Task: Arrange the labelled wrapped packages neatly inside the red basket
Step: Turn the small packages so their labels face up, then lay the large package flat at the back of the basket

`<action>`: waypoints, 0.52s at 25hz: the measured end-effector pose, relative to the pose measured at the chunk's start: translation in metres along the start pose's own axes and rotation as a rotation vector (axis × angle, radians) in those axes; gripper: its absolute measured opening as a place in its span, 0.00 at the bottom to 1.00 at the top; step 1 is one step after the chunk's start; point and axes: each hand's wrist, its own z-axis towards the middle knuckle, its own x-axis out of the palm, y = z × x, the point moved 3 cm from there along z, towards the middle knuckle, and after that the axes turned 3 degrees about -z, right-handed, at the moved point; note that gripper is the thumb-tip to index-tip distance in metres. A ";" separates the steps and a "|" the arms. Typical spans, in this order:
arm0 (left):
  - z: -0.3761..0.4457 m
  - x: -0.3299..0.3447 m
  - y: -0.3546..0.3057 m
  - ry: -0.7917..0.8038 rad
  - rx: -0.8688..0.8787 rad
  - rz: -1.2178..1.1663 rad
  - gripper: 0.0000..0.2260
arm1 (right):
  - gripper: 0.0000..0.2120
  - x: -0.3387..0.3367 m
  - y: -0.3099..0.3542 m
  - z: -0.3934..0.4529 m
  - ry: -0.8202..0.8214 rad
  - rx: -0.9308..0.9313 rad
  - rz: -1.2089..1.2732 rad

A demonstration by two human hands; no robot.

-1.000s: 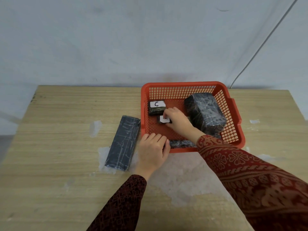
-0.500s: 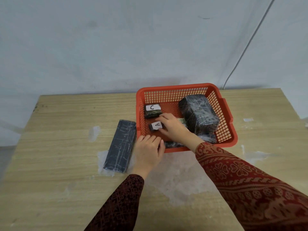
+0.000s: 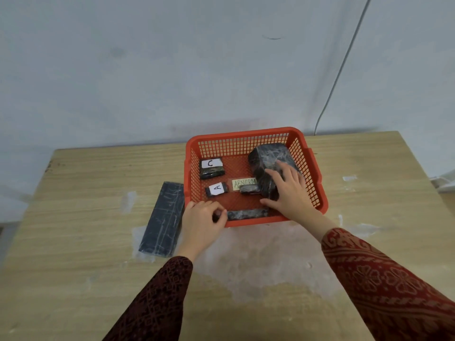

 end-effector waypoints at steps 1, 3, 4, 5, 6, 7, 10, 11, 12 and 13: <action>0.007 0.000 -0.002 0.021 -0.062 -0.087 0.06 | 0.41 0.001 -0.004 0.000 0.017 0.035 0.001; 0.030 0.003 -0.014 0.070 -0.202 -0.355 0.05 | 0.45 0.002 -0.009 0.000 0.051 0.094 0.015; 0.047 0.005 -0.022 0.105 -0.226 -0.427 0.05 | 0.45 0.002 -0.011 0.000 0.059 0.124 0.032; 0.066 0.010 -0.032 0.121 -0.211 -0.430 0.07 | 0.46 0.003 -0.012 -0.001 0.059 0.155 0.063; 0.085 0.015 -0.042 0.137 -0.190 -0.421 0.09 | 0.46 0.004 -0.013 -0.002 0.056 0.187 0.103; 0.106 0.021 -0.052 0.147 -0.180 -0.421 0.12 | 0.46 0.005 -0.016 -0.003 0.055 0.220 0.145; 0.157 0.048 -0.073 0.217 -0.214 -0.434 0.20 | 0.47 0.008 -0.020 -0.007 0.046 0.298 0.242; 0.167 0.058 -0.075 0.255 -0.222 -0.416 0.22 | 0.47 0.010 -0.020 -0.007 0.047 0.312 0.263; 0.175 0.068 -0.076 0.289 -0.224 -0.408 0.23 | 0.47 0.011 -0.021 -0.006 0.054 0.324 0.279; 0.178 0.074 -0.075 0.302 -0.228 -0.417 0.23 | 0.47 0.012 -0.020 -0.005 0.072 0.329 0.283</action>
